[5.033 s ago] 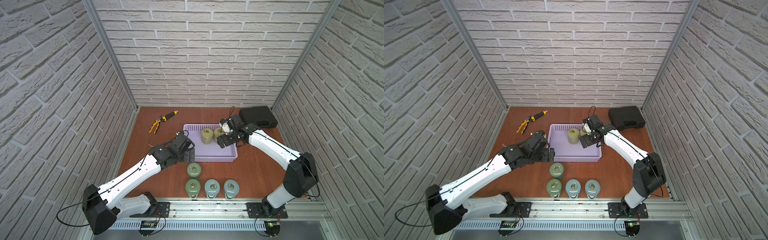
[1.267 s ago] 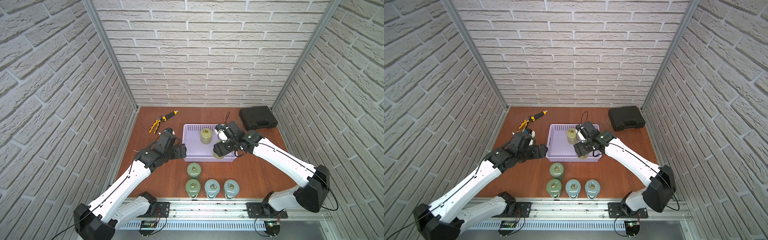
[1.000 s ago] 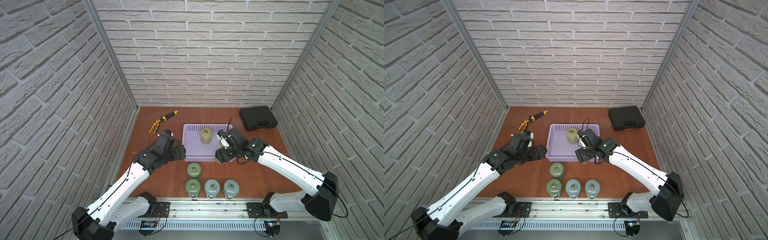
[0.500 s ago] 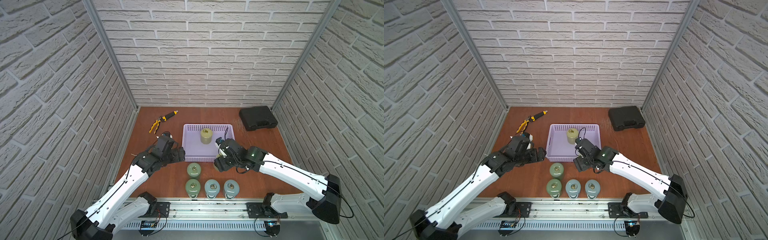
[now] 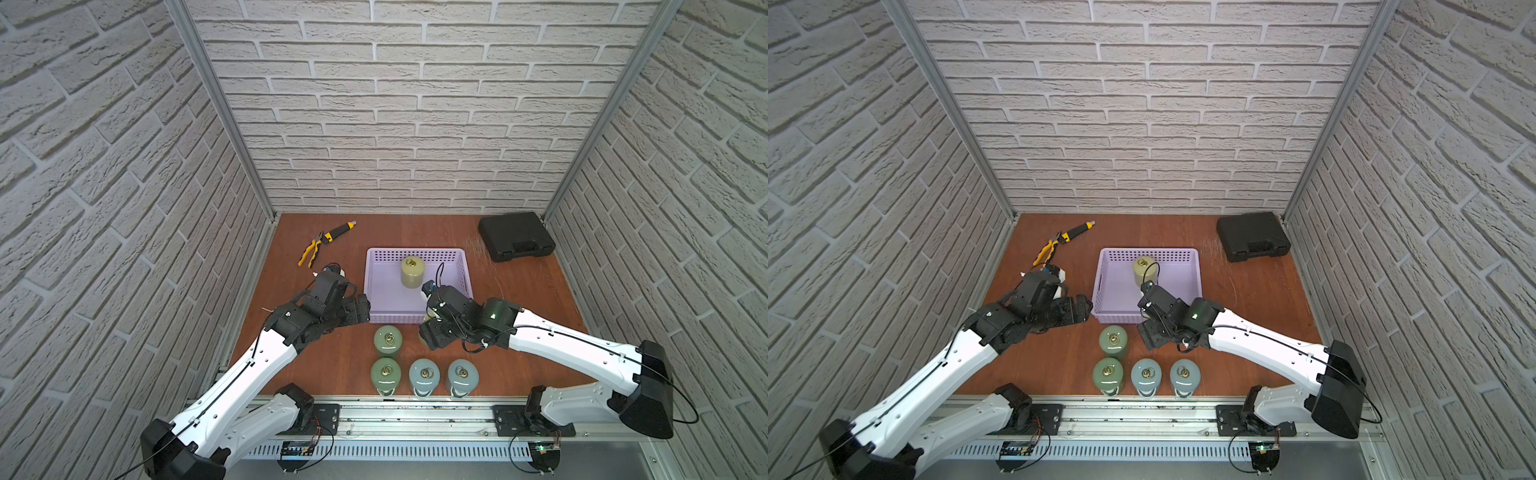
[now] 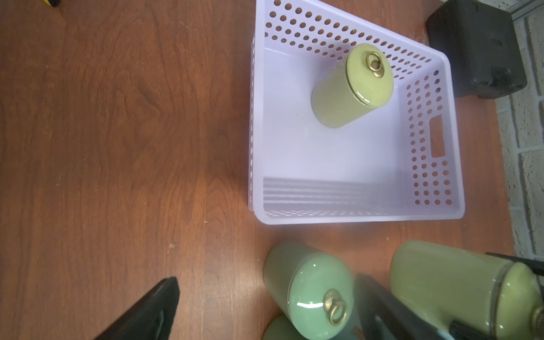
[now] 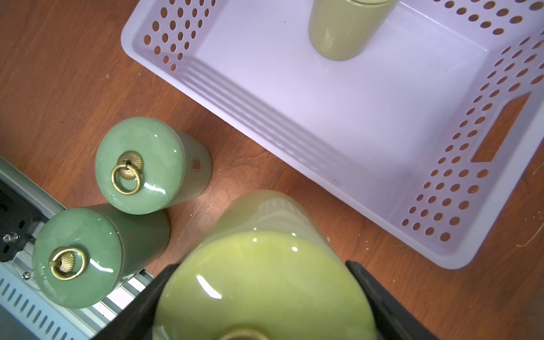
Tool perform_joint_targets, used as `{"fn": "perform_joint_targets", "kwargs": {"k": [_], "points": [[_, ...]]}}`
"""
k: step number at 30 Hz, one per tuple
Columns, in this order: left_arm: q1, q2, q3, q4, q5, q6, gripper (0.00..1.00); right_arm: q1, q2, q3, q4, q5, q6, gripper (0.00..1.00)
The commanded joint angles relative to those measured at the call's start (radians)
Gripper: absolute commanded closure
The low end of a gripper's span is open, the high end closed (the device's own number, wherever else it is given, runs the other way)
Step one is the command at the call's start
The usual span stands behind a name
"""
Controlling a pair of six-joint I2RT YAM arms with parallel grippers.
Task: Take the tea canister out of the basket
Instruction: Place the tea canister at the center of the board.
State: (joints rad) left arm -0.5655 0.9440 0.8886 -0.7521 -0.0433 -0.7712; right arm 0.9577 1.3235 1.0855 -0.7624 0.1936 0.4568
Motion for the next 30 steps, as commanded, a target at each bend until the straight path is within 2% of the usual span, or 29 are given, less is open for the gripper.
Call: {"fn": "perform_joint_targets", "kwargs": {"k": [1, 30], "points": [[0.005, -0.007, -0.013, 0.008, 0.004, 0.003, 0.02, 0.023, 0.000, 0.017, 0.103, 0.032, 0.029, 0.56], [0.008, -0.044, -0.005, -0.059, -0.004, 0.008, 0.02, 0.063, 0.164, -0.009, 0.185, 0.062, 0.200, 0.56]]}}
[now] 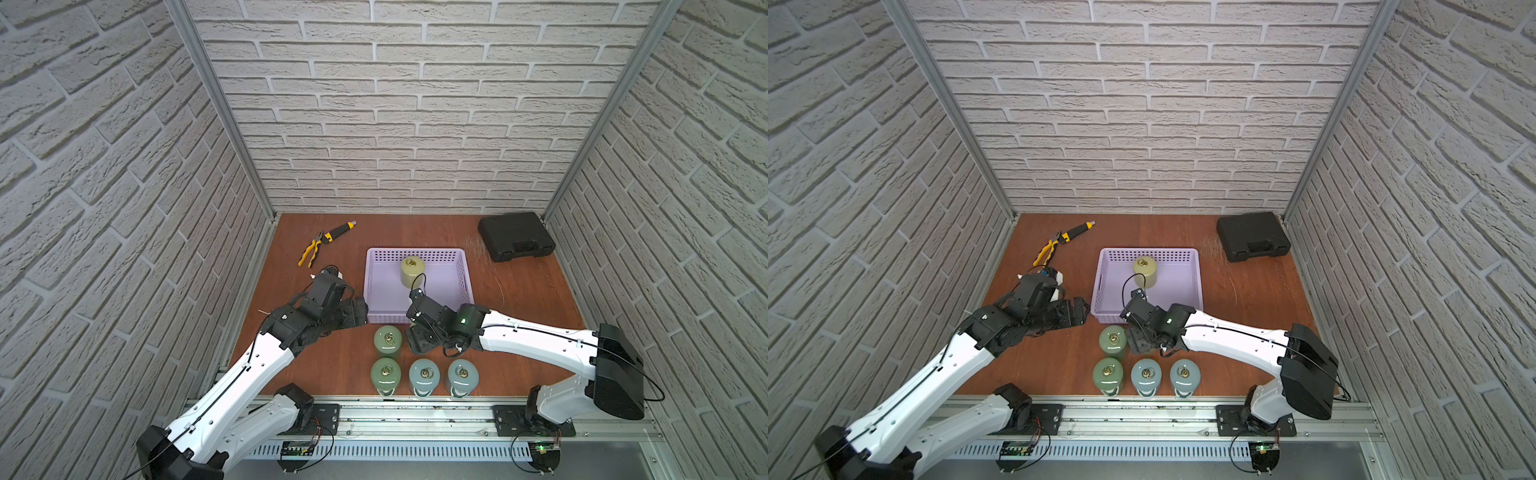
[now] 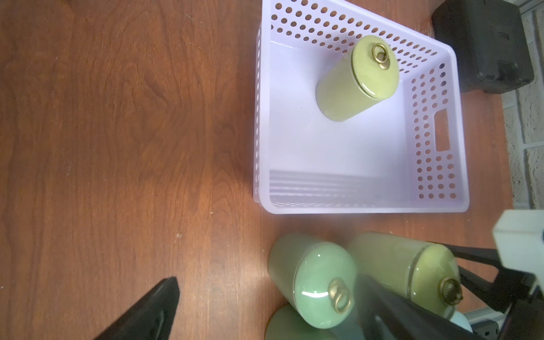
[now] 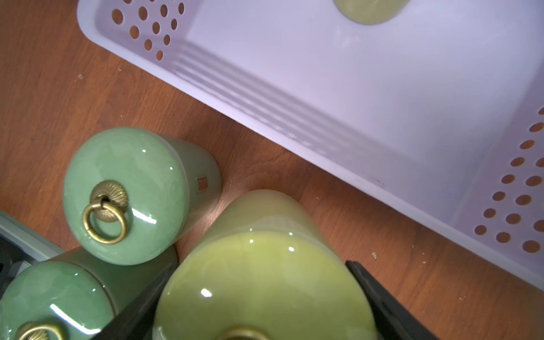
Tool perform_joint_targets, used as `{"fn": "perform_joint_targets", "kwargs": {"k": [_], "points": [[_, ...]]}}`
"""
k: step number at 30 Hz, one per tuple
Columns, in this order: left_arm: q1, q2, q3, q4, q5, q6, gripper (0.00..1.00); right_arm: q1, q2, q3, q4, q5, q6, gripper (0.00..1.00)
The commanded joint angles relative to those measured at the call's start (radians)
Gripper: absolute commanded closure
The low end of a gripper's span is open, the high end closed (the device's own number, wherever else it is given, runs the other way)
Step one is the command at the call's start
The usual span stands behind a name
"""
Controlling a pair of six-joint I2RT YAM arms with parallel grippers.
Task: Take the tea canister out of the basket
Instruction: Place the tea canister at the center of the board.
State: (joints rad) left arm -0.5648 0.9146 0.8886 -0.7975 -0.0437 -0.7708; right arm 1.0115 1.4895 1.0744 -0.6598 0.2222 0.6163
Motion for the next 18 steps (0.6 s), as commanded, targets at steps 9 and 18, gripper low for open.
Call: {"fn": "perform_joint_targets", "kwargs": {"k": [9, 18], "points": [[0.010, -0.025, -0.004, -0.027, -0.006, 0.010, 0.02, 0.014, 0.049, 0.005, 0.095, 0.042, 0.069, 0.57], [0.013, -0.030, -0.003, -0.035, -0.010, 0.010, 0.02, 0.016, 0.078, 0.000, 0.094, 0.038, 0.085, 0.56]]}}
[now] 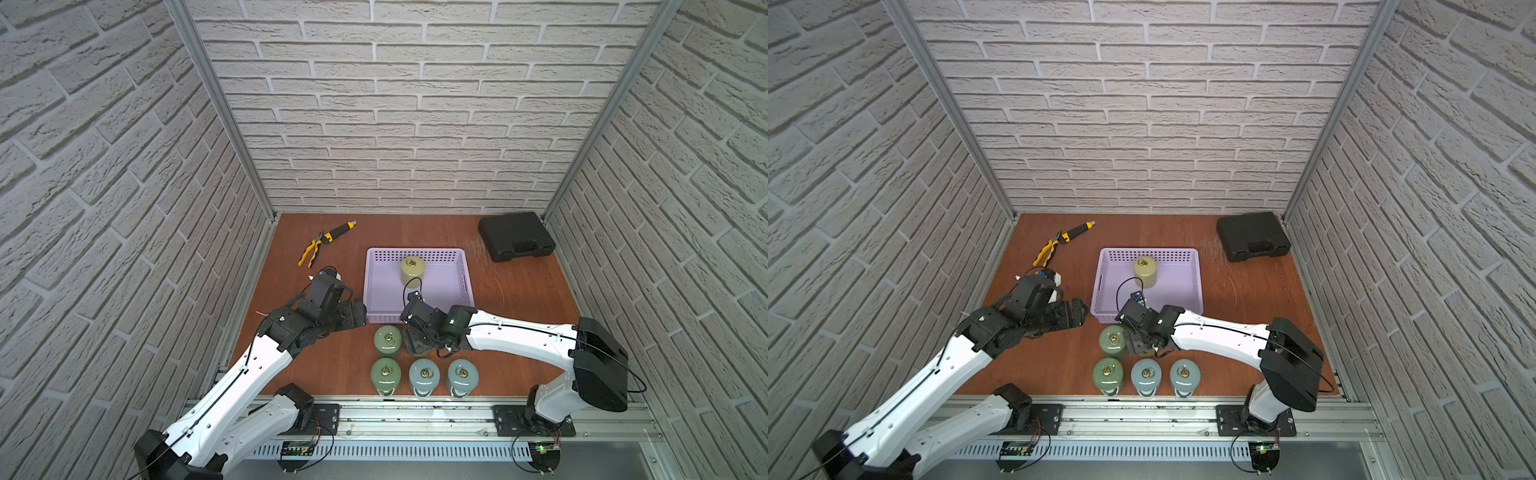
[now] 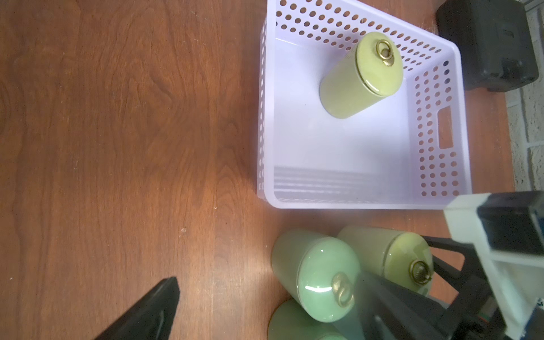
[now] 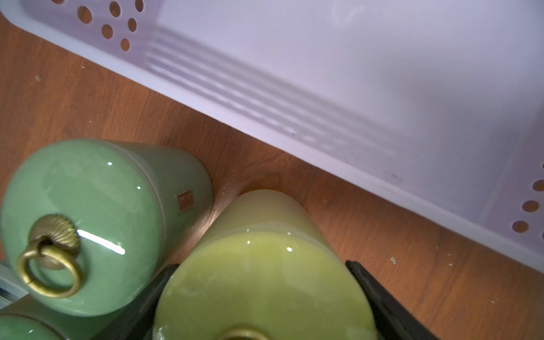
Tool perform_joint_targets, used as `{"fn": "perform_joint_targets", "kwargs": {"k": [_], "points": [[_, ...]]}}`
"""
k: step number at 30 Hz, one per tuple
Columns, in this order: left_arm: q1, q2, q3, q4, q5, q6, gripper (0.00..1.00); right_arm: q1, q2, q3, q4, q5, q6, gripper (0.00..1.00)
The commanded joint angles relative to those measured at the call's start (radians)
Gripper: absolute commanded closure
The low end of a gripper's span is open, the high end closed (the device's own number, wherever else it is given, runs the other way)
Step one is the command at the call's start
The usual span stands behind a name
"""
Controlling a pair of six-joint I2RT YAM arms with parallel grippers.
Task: Take the tea canister out of the basket
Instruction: Place the tea canister at the center of the board.
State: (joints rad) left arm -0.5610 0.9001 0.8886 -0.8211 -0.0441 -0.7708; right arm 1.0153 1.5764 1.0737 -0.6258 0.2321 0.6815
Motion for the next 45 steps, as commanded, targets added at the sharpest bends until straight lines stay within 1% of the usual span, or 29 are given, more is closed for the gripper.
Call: {"fn": "perform_joint_targets", "kwargs": {"k": [1, 14, 22, 25, 30, 33, 40, 41, 42, 45], "points": [[0.010, -0.016, -0.003, -0.012, -0.009, 0.010, 0.02, 0.012, -0.008, 0.000, 0.060, 0.029, 0.021, 0.56], [0.012, -0.017, -0.003, -0.011, -0.011, 0.011, 0.02, 0.011, 0.010, -0.015, 0.057, 0.021, 0.041, 0.56], [0.011, -0.026, -0.008, -0.015, -0.015, 0.005, 0.02, 0.011, 0.016, -0.018, 0.043, 0.014, 0.044, 0.50], [0.012, -0.031, -0.009, -0.016, -0.017, 0.005, 0.02, 0.011, 0.016, -0.017, 0.038, 0.015, 0.044, 0.44], [0.010, -0.041, -0.012, -0.017, -0.019, 0.005, 0.02, 0.011, 0.007, -0.011, 0.027, 0.016, 0.041, 0.24], [0.012, -0.044, -0.014, -0.018, -0.023, 0.005, 0.02, 0.012, 0.002, -0.001, 0.013, 0.022, 0.038, 0.17], [0.010, -0.053, -0.025, -0.012, -0.020, 0.017, 0.02, 0.010, -0.025, 0.013, -0.008, 0.036, 0.029, 0.06], [0.010, -0.056, -0.027, -0.011, -0.019, 0.019, 0.02, 0.011, -0.030, 0.017, -0.013, 0.040, 0.027, 0.01], [0.011, -0.057, -0.027, -0.012, -0.019, 0.019, 0.02, 0.011, -0.035, 0.019, -0.018, 0.041, 0.027, 0.00], [0.012, -0.063, -0.030, -0.012, -0.021, 0.024, 0.02, 0.011, -0.053, 0.025, -0.024, 0.043, 0.023, 0.00]]}}
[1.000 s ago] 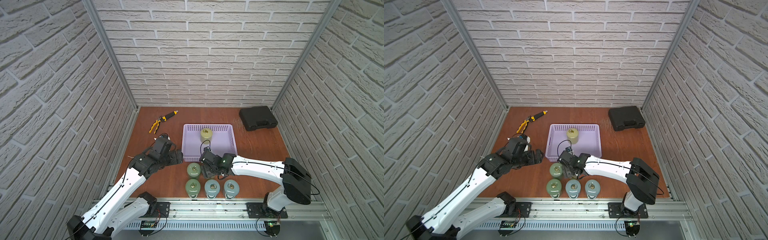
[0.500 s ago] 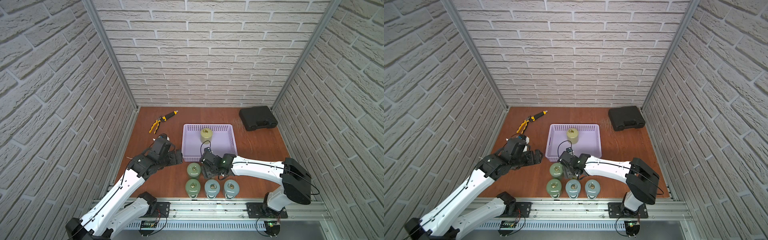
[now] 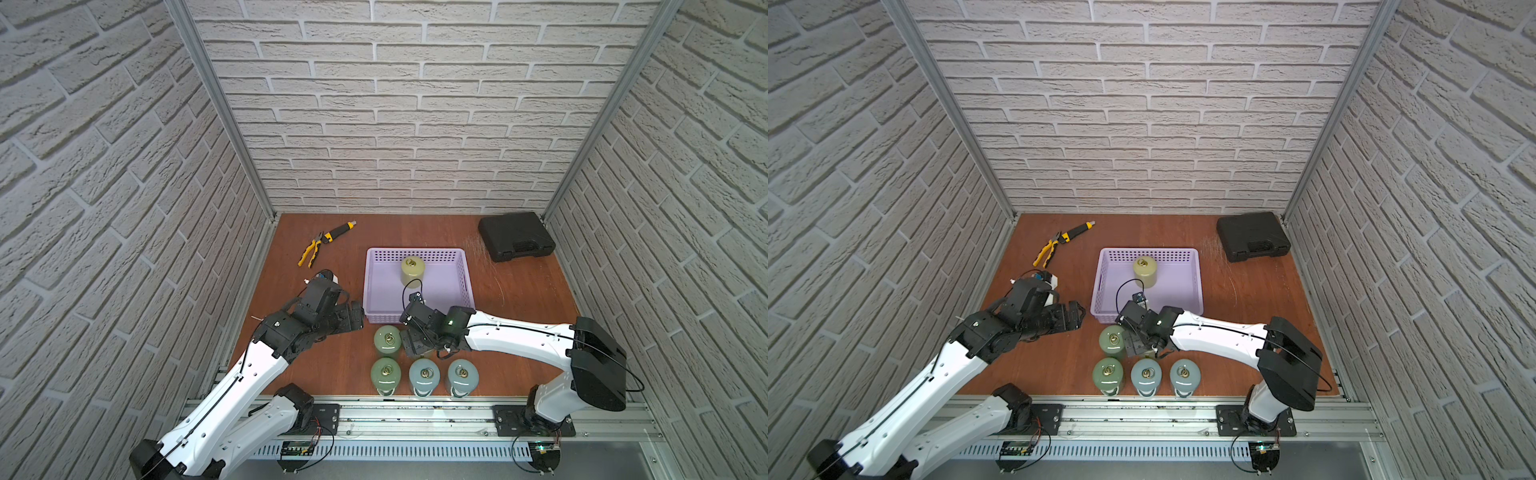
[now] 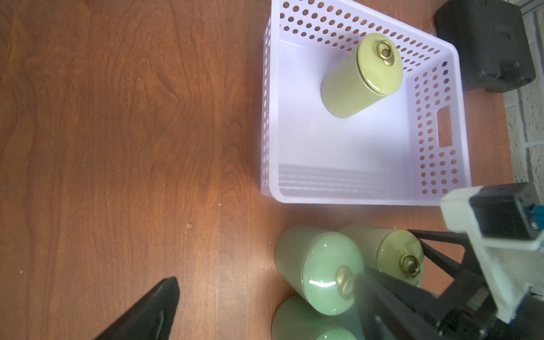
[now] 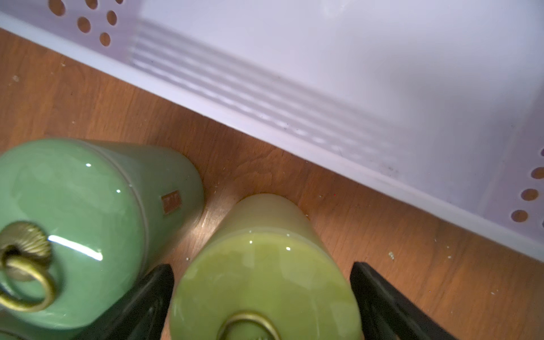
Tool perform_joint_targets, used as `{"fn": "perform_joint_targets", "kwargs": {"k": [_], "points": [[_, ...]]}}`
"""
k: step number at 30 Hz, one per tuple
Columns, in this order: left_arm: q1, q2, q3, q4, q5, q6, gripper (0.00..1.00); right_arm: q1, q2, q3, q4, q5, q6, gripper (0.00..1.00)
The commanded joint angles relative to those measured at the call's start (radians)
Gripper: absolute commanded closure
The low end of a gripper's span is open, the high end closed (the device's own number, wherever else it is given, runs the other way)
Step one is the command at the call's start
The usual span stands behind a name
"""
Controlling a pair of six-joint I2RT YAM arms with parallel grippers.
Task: Take the tea canister out of the basket
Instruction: Place the tea canister at the center of the board.
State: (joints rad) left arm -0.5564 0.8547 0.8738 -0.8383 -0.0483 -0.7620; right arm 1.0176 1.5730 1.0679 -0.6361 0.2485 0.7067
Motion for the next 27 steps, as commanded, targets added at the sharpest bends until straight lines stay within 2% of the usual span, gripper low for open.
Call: {"fn": "perform_joint_targets", "kwargs": {"k": [1, 15, 27], "points": [[0.007, -0.019, -0.015, 0.007, -0.017, 0.016, 0.02, 0.010, -0.055, 0.034, -0.019, 0.029, -0.003, 0.00], [0.007, -0.058, -0.025, 0.018, 0.001, 0.092, 0.02, -0.008, -0.142, 0.136, -0.111, 0.075, -0.088, 0.00], [0.007, -0.066, -0.029, 0.068, 0.007, 0.132, 0.02, -0.174, -0.106, 0.240, -0.099, -0.024, -0.263, 0.01]]}}
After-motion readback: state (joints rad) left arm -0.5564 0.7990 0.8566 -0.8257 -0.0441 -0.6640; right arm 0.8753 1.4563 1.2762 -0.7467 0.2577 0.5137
